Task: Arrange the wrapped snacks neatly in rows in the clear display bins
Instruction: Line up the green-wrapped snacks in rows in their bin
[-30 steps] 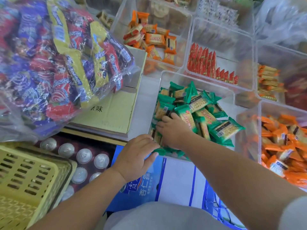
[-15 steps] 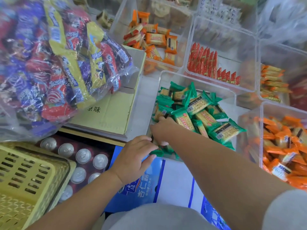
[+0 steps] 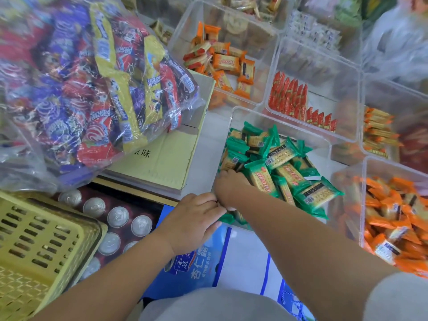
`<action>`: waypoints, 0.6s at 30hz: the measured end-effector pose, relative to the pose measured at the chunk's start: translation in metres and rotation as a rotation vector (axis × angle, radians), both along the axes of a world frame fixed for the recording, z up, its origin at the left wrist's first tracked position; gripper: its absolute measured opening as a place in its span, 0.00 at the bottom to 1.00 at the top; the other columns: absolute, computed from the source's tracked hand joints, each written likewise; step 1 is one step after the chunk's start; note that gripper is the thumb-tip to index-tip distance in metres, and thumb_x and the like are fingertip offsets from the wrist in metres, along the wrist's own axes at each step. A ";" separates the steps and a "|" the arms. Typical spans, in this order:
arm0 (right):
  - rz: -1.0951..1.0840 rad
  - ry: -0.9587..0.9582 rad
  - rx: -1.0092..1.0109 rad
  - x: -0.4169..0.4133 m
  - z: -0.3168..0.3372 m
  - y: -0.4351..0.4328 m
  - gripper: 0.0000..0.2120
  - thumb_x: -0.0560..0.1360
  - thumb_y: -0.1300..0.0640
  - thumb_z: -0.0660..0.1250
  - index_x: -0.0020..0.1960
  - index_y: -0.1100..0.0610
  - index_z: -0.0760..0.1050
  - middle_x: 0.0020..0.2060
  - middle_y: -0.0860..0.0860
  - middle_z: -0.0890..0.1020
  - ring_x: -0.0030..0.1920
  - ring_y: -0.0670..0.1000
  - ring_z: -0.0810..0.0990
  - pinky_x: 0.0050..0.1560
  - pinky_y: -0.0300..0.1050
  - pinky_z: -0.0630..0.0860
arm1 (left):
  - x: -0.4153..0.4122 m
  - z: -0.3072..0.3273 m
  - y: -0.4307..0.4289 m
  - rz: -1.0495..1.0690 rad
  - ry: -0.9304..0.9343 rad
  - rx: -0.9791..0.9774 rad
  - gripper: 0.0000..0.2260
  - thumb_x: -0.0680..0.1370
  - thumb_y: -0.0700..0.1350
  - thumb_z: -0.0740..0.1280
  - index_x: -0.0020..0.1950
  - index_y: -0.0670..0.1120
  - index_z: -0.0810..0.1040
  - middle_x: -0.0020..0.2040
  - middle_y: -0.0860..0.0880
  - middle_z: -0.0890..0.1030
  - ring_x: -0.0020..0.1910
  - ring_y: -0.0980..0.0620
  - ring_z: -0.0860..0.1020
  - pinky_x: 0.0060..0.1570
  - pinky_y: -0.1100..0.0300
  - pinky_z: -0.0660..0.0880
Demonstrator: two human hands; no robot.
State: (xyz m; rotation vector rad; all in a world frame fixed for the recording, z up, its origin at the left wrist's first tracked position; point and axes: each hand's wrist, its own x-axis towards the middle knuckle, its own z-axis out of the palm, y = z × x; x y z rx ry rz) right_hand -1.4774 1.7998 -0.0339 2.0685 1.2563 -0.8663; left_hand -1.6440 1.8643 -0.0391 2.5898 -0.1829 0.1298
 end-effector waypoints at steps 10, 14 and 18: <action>-0.141 0.002 0.207 0.011 0.025 -0.024 0.18 0.75 0.60 0.66 0.63 0.51 0.70 0.55 0.56 0.74 0.49 0.55 0.69 0.47 0.48 0.65 | -0.002 0.001 -0.001 0.023 0.013 0.029 0.17 0.81 0.51 0.59 0.62 0.46 0.81 0.55 0.52 0.82 0.64 0.53 0.71 0.51 0.50 0.77; -0.275 0.012 0.344 0.009 0.030 -0.041 0.18 0.76 0.59 0.65 0.63 0.45 0.74 0.55 0.56 0.72 0.55 0.61 0.72 0.51 0.48 0.71 | -0.001 0.000 -0.003 0.026 -0.008 0.067 0.18 0.81 0.51 0.58 0.63 0.47 0.81 0.57 0.53 0.82 0.64 0.52 0.72 0.51 0.50 0.78; -0.316 0.072 0.428 -0.005 0.028 -0.054 0.11 0.78 0.52 0.63 0.59 0.42 0.78 0.49 0.52 0.75 0.56 0.58 0.72 0.54 0.49 0.67 | -0.001 0.003 -0.007 0.011 0.038 0.148 0.20 0.81 0.54 0.58 0.67 0.46 0.80 0.60 0.51 0.81 0.65 0.51 0.73 0.54 0.50 0.78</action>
